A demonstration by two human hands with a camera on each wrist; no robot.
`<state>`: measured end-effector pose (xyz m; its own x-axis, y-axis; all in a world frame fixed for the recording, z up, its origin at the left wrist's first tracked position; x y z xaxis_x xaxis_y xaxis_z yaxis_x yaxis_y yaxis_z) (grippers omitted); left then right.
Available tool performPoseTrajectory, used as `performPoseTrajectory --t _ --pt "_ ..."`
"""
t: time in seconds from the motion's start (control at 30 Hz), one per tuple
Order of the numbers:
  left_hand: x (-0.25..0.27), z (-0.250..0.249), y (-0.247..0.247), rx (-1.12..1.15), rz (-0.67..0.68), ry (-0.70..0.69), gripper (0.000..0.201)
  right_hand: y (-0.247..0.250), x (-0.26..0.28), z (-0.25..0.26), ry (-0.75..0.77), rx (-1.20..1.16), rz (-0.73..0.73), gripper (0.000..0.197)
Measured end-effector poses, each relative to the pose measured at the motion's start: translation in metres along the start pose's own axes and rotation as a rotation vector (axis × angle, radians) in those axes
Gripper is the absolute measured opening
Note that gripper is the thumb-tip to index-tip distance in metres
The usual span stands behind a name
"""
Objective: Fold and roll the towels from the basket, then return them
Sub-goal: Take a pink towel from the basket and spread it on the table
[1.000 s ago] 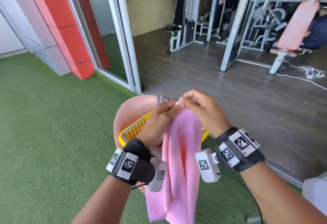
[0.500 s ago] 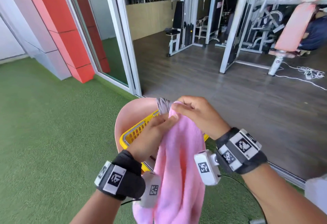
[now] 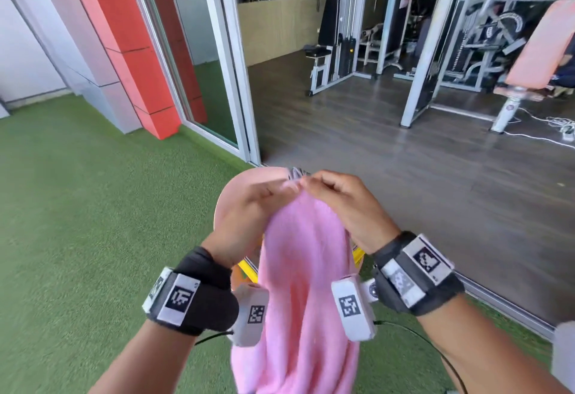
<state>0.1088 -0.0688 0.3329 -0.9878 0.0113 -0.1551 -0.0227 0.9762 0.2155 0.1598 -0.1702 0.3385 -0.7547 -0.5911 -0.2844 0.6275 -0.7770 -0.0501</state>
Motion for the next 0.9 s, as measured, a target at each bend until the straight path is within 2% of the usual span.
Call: performPoseTrajectory --t 0.07,0.13,0.2,0.27,0.33,0.43,0.5,0.53,0.6,0.67,0.7,0.77,0.83,0.9 --pt "-0.002 -0.007 0.026 0.093 -0.169 -0.035 0.042 -0.006 0.013 -0.025 -0.099 -0.028 0.033 0.029" --pt "0.002 -0.003 0.038 0.128 -0.259 -0.031 0.042 -0.008 0.026 -0.040 -0.157 -0.086 0.050 0.032" --pt "0.008 0.004 0.026 0.106 -0.208 -0.001 0.050 0.003 0.020 -0.027 -0.087 -0.088 -0.006 0.029" --pt "0.014 0.011 -0.003 0.050 -0.041 0.046 0.059 0.010 0.006 0.002 0.007 -0.034 -0.039 0.026" --pt "0.016 0.005 -0.017 -0.005 0.027 0.022 0.052 0.006 -0.006 0.020 0.039 0.022 -0.021 0.023" --pt "0.009 -0.016 0.011 0.094 -0.141 -0.068 0.048 -0.007 0.003 0.001 -0.020 -0.008 0.029 0.021" --pt "0.007 -0.013 0.035 0.153 -0.261 -0.070 0.045 -0.013 0.016 -0.020 -0.107 -0.032 0.077 0.028" --pt "0.008 -0.007 0.038 0.134 -0.279 -0.052 0.040 -0.011 0.019 -0.023 -0.107 -0.017 0.084 0.031" --pt "0.011 0.004 0.023 0.059 -0.190 -0.012 0.037 -0.004 0.011 -0.007 -0.040 0.011 0.058 0.030" --pt "0.014 0.008 -0.004 0.009 -0.050 0.016 0.048 -0.001 -0.002 0.019 0.040 0.010 0.036 0.023" --pt "0.015 0.005 -0.008 -0.001 -0.031 0.010 0.055 -0.003 -0.007 0.027 0.067 0.009 0.042 0.020" --pt "0.011 -0.007 0.006 0.041 -0.118 -0.033 0.055 -0.010 -0.006 0.021 0.063 0.014 0.069 0.018" --pt "0.007 -0.014 0.031 0.075 -0.216 -0.065 0.053 -0.016 0.006 -0.003 -0.016 -0.002 0.112 0.021" --pt "0.008 -0.012 0.038 0.057 -0.233 -0.066 0.062 -0.015 0.015 -0.019 -0.069 0.014 0.134 0.025"
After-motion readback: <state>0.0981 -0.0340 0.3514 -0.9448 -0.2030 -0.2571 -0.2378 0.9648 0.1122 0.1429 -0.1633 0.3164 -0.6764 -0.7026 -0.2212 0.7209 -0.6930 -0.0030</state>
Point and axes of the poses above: each hand's wrist, its own x-axis away from the middle knuckle, its own y-axis out of the back of the hand, z = x × y, the point moved 9 cm from there along -x, towards the middle knuckle, and after that the axes turned 9 degrees about -x, right-handed, at the moved point
